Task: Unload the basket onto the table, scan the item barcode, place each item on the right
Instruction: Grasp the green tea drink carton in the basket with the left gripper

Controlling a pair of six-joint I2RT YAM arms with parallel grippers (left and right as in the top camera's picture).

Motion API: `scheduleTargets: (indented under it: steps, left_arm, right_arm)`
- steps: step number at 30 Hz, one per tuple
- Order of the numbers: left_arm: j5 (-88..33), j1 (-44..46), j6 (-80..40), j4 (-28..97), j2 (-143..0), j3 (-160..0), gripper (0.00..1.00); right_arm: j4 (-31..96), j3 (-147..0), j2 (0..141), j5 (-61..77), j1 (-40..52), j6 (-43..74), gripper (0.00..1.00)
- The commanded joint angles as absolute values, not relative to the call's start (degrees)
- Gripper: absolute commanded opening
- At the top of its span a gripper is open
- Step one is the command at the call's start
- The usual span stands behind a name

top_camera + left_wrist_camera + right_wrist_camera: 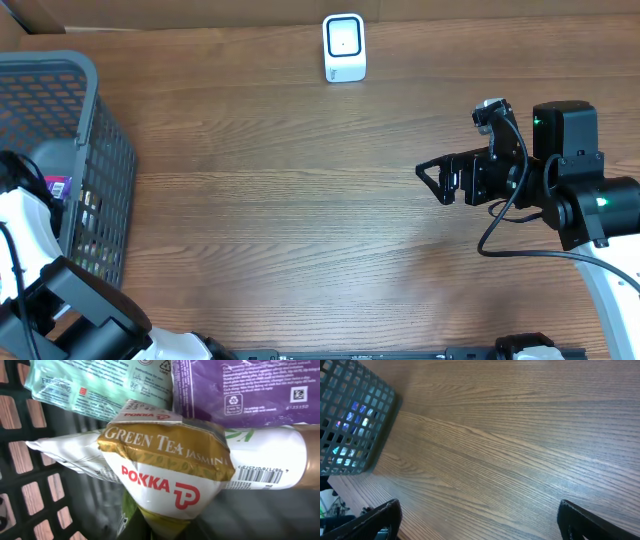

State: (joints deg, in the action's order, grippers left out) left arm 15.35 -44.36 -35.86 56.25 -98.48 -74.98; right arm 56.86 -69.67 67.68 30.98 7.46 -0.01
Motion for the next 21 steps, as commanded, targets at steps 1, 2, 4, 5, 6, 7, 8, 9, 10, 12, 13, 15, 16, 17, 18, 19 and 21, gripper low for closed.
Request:
scheduleTargets:
  steps: [1,2,4,5,6,7,8,9,10,12,13,15,16,17,18,19,21]
  left_arm:
    - [15.86,-44.60,-34.61,55.70,-98.65,-75.85,0.04]
    - [15.86,-44.60,-34.61,55.90,-98.50,-76.55,0.04]
    - [15.84,-44.56,-34.02,56.84,-98.10,-79.05,0.04]
    - [15.84,-44.53,-33.63,57.43,-97.91,-80.40,0.04]
    - [15.84,-44.56,-33.19,58.26,-97.65,-82.11,0.04]
    - [15.84,-44.56,-33.19,59.05,-97.36,-83.64,0.04]
    - [15.84,-44.56,-33.19,60.05,-97.12,-85.34,0.04]
    - [15.64,-44.56,-33.21,60.97,-96.92,-86.65,0.04]
    - [15.42,-44.56,-33.32,61.93,-96.73,-87.92,0.04]
    - [15.20,-44.56,-33.41,63.02,-96.60,-89.23,0.04]
    - [15.14,-44.56,-33.41,63.31,-96.60,-89.45,0.04]
    - [13.93,-44.60,-33.32,63.53,-96.60,-89.49,0.04]
    - [13.39,-44.60,-33.04,63.48,-96.60,-89.54,0.04]
    - [12.95,-44.60,-32.58,63.51,-96.57,-89.73,0.04]
    - [12.16,-44.45,-31.55,63.53,-96.55,-90.13,0.04]
    - [11.31,-44.18,-30.09,63.68,-96.51,-90.85,0.04]
    - [10.33,-43.53,-28.27,64.31,-96.16,-92.99,0.04]
  right_arm:
    - [56.71,-71.31,67.37,30.48,7.11,-0.47,1.00]
    - [56.71,-71.31,67.37,30.48,7.11,-0.47,1.00]
    - [56.71,-71.31,67.37,30.50,7.11,-0.47,1.00]
    - [56.71,-71.31,67.37,30.48,7.11,-0.47,1.00]
    - [56.71,-71.31,67.37,30.48,7.11,-0.47,1.00]
    - [56.73,-71.31,67.37,30.48,7.11,-0.47,1.00]
    - [56.73,-71.31,67.37,30.50,7.11,-0.47,1.00]
    - [56.73,-71.31,67.37,30.50,7.11,-0.47,1.00]
    - [56.75,-71.31,67.37,30.50,7.11,-0.47,1.00]
    - [56.77,-71.31,67.37,30.50,7.11,-0.47,1.00]
    - [56.82,-71.31,67.37,30.50,7.11,-0.47,1.00]
    - [56.93,-71.31,67.37,30.48,7.11,-0.47,1.00]
    - [56.95,-71.31,67.37,30.48,7.11,-0.47,1.00]
    - [56.93,-71.31,67.37,30.48,7.11,-0.47,1.00]
    - [56.88,-71.31,67.37,30.35,7.11,-0.47,1.00]
    - [56.84,-71.31,67.37,29.95,7.11,-0.49,1.00]
    - [56.82,-71.31,67.37,29.43,7.11,-0.47,1.00]
